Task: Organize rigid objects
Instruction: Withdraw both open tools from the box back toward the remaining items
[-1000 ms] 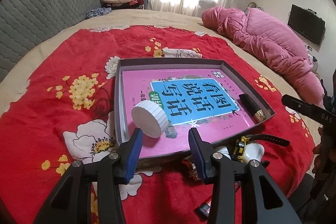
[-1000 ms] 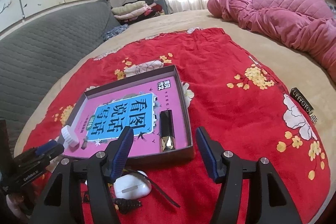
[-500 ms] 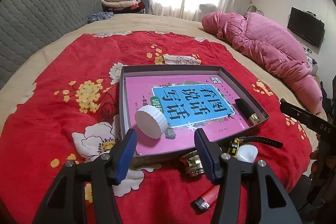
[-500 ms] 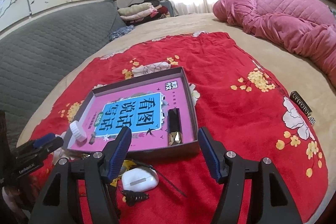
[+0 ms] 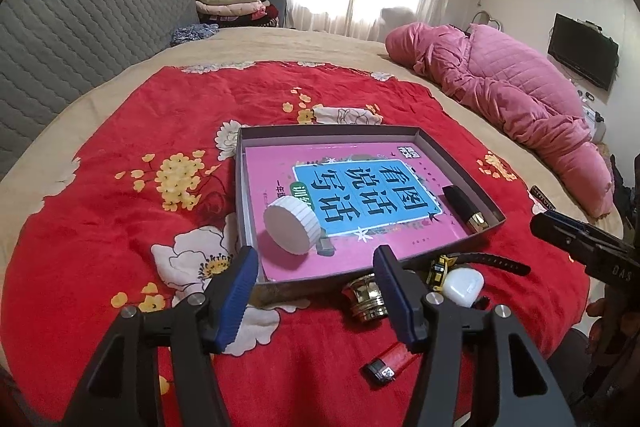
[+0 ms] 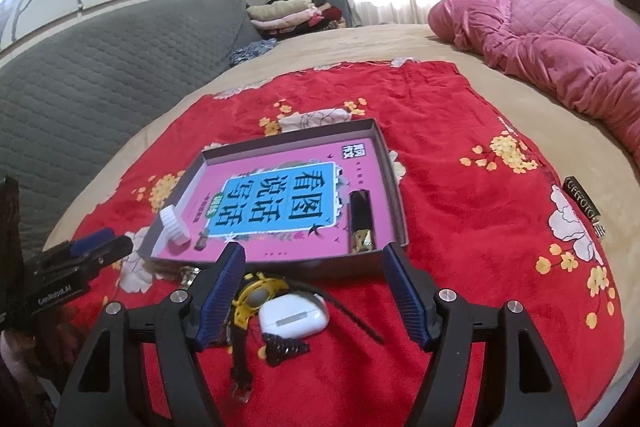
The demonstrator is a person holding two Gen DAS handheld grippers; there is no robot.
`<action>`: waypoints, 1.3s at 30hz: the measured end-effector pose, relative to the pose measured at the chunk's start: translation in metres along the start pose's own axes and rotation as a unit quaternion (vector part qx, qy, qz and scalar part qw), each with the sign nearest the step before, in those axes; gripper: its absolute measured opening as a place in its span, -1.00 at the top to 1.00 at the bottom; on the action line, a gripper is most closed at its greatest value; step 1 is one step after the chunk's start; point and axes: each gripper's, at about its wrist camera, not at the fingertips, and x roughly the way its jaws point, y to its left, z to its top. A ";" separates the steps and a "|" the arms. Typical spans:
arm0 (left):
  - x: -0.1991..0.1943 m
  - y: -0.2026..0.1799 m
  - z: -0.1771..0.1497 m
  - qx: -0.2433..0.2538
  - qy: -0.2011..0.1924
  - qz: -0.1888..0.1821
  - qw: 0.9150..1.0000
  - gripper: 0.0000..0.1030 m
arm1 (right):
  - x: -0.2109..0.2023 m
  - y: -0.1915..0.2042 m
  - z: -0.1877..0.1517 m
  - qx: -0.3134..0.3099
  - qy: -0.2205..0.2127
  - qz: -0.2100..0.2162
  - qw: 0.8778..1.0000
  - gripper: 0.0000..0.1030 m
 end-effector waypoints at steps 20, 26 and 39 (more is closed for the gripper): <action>-0.008 -0.021 -0.010 0.029 0.026 -0.027 0.999 -0.16 | -0.003 0.018 -0.022 -0.027 0.040 0.012 0.999 -0.42; -0.006 -0.029 -0.015 0.046 0.039 -0.033 0.998 -0.16 | -0.002 0.016 -0.026 -0.024 0.049 0.015 0.998 -0.42; 0.004 -0.040 -0.025 0.073 0.067 -0.041 0.994 -0.15 | 0.008 0.021 -0.035 -0.034 0.085 0.019 0.996 -0.42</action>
